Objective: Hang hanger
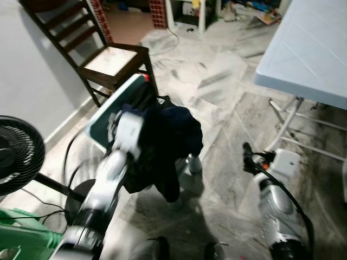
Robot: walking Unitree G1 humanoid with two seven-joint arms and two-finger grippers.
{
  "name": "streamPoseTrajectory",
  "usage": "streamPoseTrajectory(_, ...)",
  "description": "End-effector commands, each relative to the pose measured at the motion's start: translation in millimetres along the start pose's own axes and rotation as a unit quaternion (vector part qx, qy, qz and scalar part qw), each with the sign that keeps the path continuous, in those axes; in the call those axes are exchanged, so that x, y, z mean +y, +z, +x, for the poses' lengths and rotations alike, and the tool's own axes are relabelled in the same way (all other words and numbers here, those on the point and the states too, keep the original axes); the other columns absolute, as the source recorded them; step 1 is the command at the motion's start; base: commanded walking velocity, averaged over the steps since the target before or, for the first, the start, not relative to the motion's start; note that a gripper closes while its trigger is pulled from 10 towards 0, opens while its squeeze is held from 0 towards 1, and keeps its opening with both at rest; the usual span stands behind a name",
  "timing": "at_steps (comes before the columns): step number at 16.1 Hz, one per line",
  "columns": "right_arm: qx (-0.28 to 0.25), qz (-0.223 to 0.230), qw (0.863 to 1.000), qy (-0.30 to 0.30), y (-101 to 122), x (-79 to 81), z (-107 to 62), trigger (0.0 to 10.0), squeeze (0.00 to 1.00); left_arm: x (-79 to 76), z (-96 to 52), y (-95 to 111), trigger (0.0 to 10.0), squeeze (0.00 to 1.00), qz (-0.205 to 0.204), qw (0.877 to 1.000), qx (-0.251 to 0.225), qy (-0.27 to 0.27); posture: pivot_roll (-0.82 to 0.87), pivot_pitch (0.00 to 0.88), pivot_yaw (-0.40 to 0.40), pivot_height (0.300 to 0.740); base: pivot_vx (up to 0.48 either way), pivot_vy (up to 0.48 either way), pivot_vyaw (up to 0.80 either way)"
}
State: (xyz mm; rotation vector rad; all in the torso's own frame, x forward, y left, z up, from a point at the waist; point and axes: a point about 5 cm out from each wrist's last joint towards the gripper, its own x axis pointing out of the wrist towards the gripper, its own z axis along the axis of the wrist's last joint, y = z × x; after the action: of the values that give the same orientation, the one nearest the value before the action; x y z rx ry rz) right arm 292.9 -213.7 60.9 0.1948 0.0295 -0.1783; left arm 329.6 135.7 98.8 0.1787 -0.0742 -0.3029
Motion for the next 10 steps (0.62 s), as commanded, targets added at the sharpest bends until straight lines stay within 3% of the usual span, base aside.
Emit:
streamPoseTrajectory(1,-0.016,0.007,1.0,-0.009,5.7,-2.5,-0.1,10.0,0.0,3.5,-6.0,-8.4,0.0,0.0,0.007,1.0,0.01,0.006,-0.06,0.06,0.111,0.74,0.0,0.0,0.0)
streamPoseTrajectory(3,-0.022,-0.004,1.0,-0.014,11.2,-10.6,1.6,10.0,0.0,-11.2,-10.2,-18.6,2.2,0.0,-0.009,1.0,0.021,-0.009,-0.09,0.067,0.091,0.74,0.0,0.0,0.0)
streamPoseTrajectory(4,-0.023,-0.009,1.0,-0.008,13.2,-8.5,2.5,10.0,0.0,-15.1,-9.3,-19.4,2.6,0.0,-0.02,0.999,0.024,-0.009,-0.1,0.064,0.088,0.74,0.0,0.0,0.0)
streamPoseTrajectory(5,-0.023,-0.01,1.0,-0.002,14.2,-7.8,2.4,10.0,0.0,-19.1,-8.7,-20.1,2.0,0.0,-0.022,0.999,0.026,-0.011,-0.1,0.062,0.078,0.74,0.0,0.0,-0.42)
streamPoseTrajectory(6,-0.022,-0.011,1.0,0.002,13.7,-6.5,2.1,10.0,0.0,-22.1,-7.6,-19.1,0.0,0.0,-0.028,0.999,0.023,-0.013,-0.1,0.065,0.076,0.74,0.0,-0.266,0.0)
streamPoseTrajectory(10,-0.016,-0.014,1.0,0.006,10.4,-3.2,-0.2,10.0,0.0,-21.8,-4.6,-17.9,0.0,0.0,-0.032,0.999,0.021,-0.015,-0.12,0.086,0.072,0.74,0.0,-0.281,0.0)
